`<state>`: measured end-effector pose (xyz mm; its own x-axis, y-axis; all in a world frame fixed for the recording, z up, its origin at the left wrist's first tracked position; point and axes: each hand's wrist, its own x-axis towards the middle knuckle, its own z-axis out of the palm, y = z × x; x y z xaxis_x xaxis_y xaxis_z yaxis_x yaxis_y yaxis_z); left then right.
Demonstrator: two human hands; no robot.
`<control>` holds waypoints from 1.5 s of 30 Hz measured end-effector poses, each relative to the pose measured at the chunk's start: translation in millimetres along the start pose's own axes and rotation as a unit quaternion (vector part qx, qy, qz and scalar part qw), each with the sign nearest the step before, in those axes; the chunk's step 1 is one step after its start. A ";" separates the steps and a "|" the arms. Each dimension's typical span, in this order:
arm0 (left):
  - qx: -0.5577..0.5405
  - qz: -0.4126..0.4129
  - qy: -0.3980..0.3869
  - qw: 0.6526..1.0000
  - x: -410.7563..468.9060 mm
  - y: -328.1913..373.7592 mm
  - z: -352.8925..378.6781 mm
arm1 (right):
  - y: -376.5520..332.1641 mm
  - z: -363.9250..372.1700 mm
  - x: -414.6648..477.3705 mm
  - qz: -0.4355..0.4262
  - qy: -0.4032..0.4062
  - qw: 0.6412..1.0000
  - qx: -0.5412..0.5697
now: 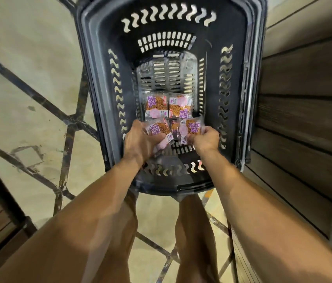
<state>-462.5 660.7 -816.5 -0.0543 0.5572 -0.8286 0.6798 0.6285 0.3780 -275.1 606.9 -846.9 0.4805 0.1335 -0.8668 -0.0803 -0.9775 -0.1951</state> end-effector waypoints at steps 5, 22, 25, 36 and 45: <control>-0.068 -0.023 -0.018 0.997 -49.6 61.1 -70.0 | -34.4 -52.7 -76.9 -0.058 -0.053 0.987 0.143; -0.215 0.133 -0.072 0.965 -383.5 283.2 -301.7 | -207.5 -256.4 -441.0 -0.234 -0.203 0.912 0.270; -0.211 0.175 -0.105 0.956 -429.3 311.3 -327.1 | -214.4 -296.6 -492.3 -0.264 -0.202 0.897 0.290; -0.177 0.293 -0.242 0.908 -522.4 371.8 -347.6 | -171.3 -368.1 -609.8 -0.296 -0.084 0.836 0.454; -0.080 0.324 -0.364 0.869 -600.8 381.3 -280.2 | -47.6 -409.5 -680.4 -0.297 0.036 0.762 0.574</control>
<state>-375.6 717.6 -58.9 0.8195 0.3680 -0.4393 0.2811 0.4099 0.8677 -240.6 495.7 -59.9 0.7729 0.4483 -0.4491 -0.5209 0.0443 -0.8524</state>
